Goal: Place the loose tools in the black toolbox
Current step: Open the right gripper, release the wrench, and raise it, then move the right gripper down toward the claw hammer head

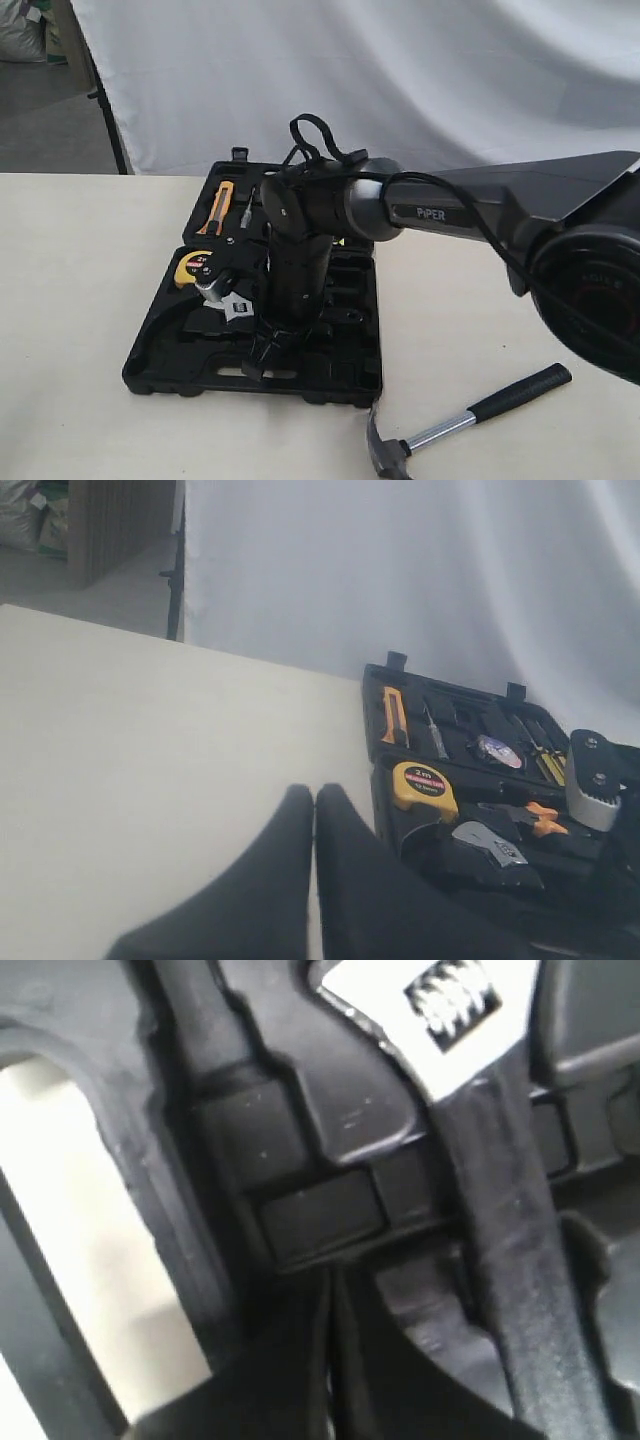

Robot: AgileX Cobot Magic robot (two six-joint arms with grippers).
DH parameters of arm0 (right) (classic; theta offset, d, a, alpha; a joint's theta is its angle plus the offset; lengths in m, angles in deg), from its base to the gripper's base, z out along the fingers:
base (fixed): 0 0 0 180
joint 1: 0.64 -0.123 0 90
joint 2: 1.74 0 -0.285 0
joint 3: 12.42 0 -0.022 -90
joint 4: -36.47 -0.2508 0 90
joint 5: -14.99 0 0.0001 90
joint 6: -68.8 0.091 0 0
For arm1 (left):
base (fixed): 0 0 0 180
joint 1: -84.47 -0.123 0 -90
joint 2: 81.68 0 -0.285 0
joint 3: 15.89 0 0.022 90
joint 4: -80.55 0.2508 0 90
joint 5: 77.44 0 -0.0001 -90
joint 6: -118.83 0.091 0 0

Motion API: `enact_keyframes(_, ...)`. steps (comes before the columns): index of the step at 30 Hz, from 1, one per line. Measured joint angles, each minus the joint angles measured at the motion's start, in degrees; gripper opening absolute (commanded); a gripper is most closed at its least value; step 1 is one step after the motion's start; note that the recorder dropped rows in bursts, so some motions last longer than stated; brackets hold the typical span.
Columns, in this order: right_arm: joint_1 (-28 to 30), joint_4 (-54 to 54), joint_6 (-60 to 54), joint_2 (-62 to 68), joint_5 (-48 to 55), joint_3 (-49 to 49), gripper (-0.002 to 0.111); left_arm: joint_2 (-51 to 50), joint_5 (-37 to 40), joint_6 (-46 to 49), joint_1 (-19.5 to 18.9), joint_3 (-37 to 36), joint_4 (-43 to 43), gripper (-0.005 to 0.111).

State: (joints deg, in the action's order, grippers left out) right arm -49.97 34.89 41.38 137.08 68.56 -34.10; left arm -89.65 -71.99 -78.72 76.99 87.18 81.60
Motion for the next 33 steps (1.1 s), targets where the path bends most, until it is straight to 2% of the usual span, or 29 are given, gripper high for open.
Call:
enact_keyframes(9,0.0,-2.4,-2.8,-6.7,0.3,10.1,-0.001,0.0,0.0,0.0,0.0,0.0,0.0,0.001)
enact_keyframes(16,0.1,-2.6,-4.0,-20.0,2.5,15.0,-0.001,0.0,0.0,0.0,0.0,0.0,0.0,0.001)
enact_keyframes(20,0.6,-2.7,-10.6,-27.0,7.6,15.0,-0.001,0.0,0.0,0.0,0.0,0.0,0.0,0.001)
enact_keyframes(22,0.9,-0.8,-15.1,-32.2,14.4,15.2,-0.001,0.0,0.0,0.0,0.0,0.0,0.0,0.001)
enact_keyframes(24,0.9,0.6,-16.0,-34.9,15.4,17.3,0.0,0.0,0.0,0.0,0.0,0.0,0.0,0.001)
enact_keyframes(26,0.9,1.0,-16.8,-36.9,15.8,22.1,0.009,0.0,0.0,0.0,0.0,0.0,0.0,0.001)
enact_keyframes(28,0.9,1.6,-17.1,-37.8,16.1,27.4,0.034,0.0,0.0,0.0,0.0,0.0,0.0,0.001)
enact_keyframes(29,0.9,2.0,-17.1,-37.9,16.1,29.1,0.057,0.0,0.0,0.0,0.0,0.0,0.0,0.001)
enact_keyframes(31,0.9,3.9,-17.1,-38.0,15.7,33.7,0.076,0.0,0.0,0.0,0.0,0.0,0.0,0.001)
enact_keyframes(33,0.9,5.1,-18.1,-38.0,14.1,36.3,0.089,0.0,0.0,0.0,0.0,0.0,0.0,0.001)
